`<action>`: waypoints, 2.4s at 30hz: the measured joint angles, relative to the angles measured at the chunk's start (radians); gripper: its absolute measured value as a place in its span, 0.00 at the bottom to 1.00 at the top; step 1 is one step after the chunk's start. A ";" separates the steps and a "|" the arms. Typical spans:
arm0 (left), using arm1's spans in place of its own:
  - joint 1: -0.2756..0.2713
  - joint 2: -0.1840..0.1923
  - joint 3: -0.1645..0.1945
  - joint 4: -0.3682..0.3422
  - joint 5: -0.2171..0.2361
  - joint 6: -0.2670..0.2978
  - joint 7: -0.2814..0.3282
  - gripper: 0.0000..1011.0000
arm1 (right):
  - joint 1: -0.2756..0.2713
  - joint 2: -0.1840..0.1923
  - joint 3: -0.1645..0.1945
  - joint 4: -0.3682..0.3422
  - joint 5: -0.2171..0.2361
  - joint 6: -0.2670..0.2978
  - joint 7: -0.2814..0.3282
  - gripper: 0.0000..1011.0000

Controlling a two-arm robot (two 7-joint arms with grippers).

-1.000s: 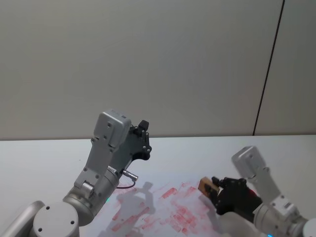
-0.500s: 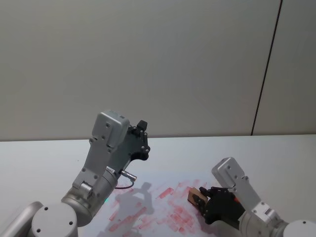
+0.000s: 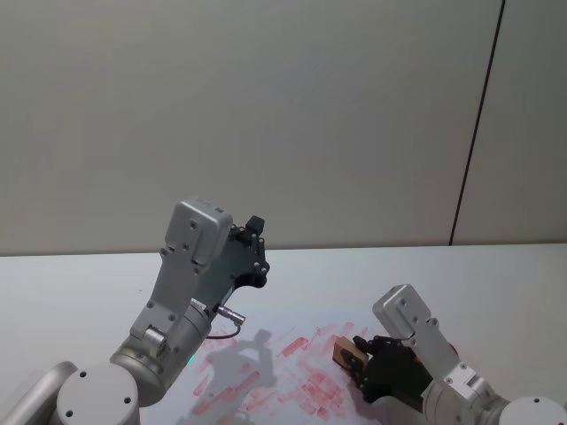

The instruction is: Use the one hand to pick up the stamp and affix it onto the A4 paper.

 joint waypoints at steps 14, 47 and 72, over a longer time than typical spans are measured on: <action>0.000 0.000 0.000 0.000 0.000 0.000 0.000 0.00 | -0.021 0.031 0.033 -0.088 0.062 0.032 -0.042 0.22; 0.000 0.000 0.000 0.000 0.000 0.000 0.000 0.00 | -0.109 0.145 0.120 -0.203 0.138 0.086 -0.137 0.22; 0.000 0.000 0.000 0.000 0.000 0.000 0.000 0.00 | -0.106 0.132 0.108 -0.163 0.110 0.070 -0.140 0.47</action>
